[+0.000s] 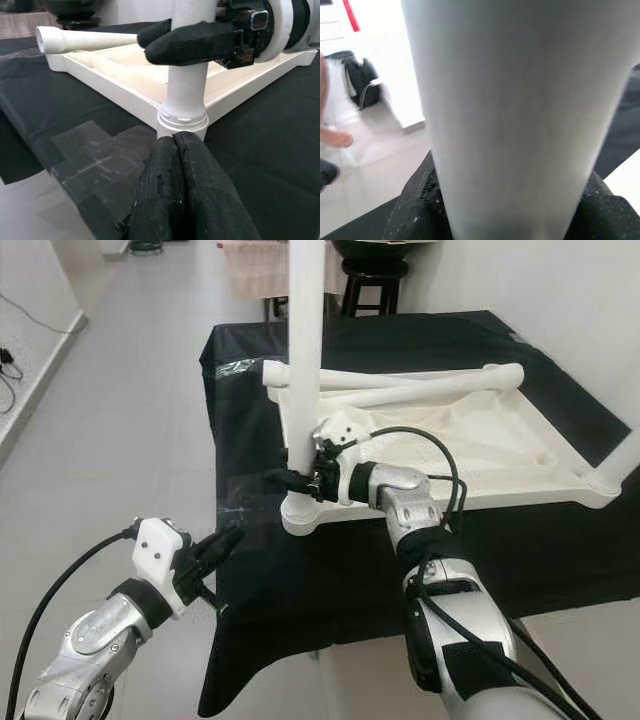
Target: Building children table
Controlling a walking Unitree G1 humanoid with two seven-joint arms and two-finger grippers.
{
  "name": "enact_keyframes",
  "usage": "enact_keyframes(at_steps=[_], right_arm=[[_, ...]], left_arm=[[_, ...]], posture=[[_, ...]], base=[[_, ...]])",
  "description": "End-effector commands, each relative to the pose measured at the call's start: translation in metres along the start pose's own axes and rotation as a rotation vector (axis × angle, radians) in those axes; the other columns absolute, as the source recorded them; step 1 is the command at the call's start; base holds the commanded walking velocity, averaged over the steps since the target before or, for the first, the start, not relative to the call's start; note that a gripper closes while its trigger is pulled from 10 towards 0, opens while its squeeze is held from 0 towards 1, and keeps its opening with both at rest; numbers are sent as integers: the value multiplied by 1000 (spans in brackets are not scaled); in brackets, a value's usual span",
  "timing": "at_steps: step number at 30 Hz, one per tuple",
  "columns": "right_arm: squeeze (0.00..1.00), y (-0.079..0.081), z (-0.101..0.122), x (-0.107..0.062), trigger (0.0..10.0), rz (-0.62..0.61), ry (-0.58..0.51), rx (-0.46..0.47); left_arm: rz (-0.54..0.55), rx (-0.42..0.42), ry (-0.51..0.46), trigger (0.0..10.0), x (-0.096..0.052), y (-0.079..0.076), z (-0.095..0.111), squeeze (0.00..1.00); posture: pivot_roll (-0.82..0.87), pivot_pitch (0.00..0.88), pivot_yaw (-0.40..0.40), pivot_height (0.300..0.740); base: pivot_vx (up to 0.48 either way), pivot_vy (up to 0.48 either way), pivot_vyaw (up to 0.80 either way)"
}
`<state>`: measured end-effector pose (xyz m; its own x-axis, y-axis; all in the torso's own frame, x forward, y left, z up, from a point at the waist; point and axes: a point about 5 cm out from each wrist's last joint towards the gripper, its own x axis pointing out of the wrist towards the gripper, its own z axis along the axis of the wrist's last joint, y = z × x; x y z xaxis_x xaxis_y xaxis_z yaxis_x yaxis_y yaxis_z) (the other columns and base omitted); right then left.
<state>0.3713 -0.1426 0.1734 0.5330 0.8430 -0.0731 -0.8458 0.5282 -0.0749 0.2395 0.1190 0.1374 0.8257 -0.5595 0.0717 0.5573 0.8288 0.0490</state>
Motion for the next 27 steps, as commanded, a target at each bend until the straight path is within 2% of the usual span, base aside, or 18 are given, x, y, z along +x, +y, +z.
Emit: enact_keyframes(at_steps=[1, 3, 4, 5, 7, 8, 9, 10, 13, 18, 19, 21, 22, 23, 25, 26, 27], right_arm=[[0, -4, -10, -9, 0, -124, 5, 23], [0, -4, -10, -9, 0, -124, 5, 23], [0, -3, -19, -9, 0, -276, 63, 6], [0, 10, -29, -7, 0, -499, 90, 42], [0, 10, -29, -7, 0, -499, 90, 42], [0, 28, -32, -5, 0, -586, 111, 21], [0, 28, -32, -5, 0, -586, 111, 21], [0, 31, -30, -6, 0, -662, 121, -2], [0, 26, -28, -3, 0, -689, 140, -49], [0, 26, -26, 6, 0, -696, 127, -42], [0, 27, -26, 7, 8039, -707, 125, -27], [0, 27, -27, 7, 8039, -715, 126, -17], [1000, 28, -25, 9, 10000, -654, 109, -5], [1000, 28, -25, 9, 10000, -654, 109, -5], [1000, 32, -6, 13, 10000, -460, 9, 23], [1000, 32, 1, 13, 10000, -398, -25, 19], [1000, 32, 1, 13, 10000, -398, -25, 19]], left_arm=[[-3, -8, 9, 10000, -1, -2, -1, 0], [-3, -8, 9, 10000, -1, -2, -1, 0], [-4, -8, 10, 10000, -2, -2, -1, 0], [-3, -7, 11, 10000, -3, 0, -1, 0], [-3, -7, 11, 10000, -3, 0, -1, 0], [-2, -7, 13, 10000, -3, 1, -2, 0], [-2, -7, 13, 10000, -3, 1, -2, 0], [-5, -9, 15, 10000, -3, 1, -2, 0], [-17, -14, 17, 10000, -1, 1, -3, 0], [0, -4, 12, 10000, -1, 1, -3, 0], [8, -2, 11, 10000, -1, 1, -3, 0], [12, -1, 10, 10000, 0, 1, -3, 0], [11, -2, 11, 10000, 0, 1, -3, 0], [11, -2, 11, 10000, 0, 1, -3, 0], [-1, -8, 13, 10000, 0, 0, -4, 0], [-4, -10, 14, 10000, 0, 0, -4, 0], [-4, -10, 14, 10000, 0, 0, -4, 0]], posture=[[14, 69, -47, 740], [14, 69, -47, 740], [13, 73, -48, 740], [0, 82, -38, 740], [0, 82, -38, 740], [-5, 85, -18, 740], [-5, 85, -18, 740], [-15, 74, -16, 740], [-1, 75, -32, 740], [1, 64, -39, 740], [1, 62, -40, 740], [1, 62, -40, 740], [0, 62, -39, 740], [0, 62, -39, 740], [-5, 57, -29, 740], [-5, 58, -28, 740], [-5, 58, -28, 740]], base=[[0, 0, 0], [0, 0, 0], [0, 0, 0], [0, 0, 0], [0, 0, 0], [0, 0, 0], [0, 0, 0], [0, 0, 0], [0, 0, 0], [0, 0, 0], [0, 0, 0], [0, 0, 0], [0, 0, 0], [0, 0, 0], [0, 0, 0], [0, 0, 0], [0, 0, 0]])
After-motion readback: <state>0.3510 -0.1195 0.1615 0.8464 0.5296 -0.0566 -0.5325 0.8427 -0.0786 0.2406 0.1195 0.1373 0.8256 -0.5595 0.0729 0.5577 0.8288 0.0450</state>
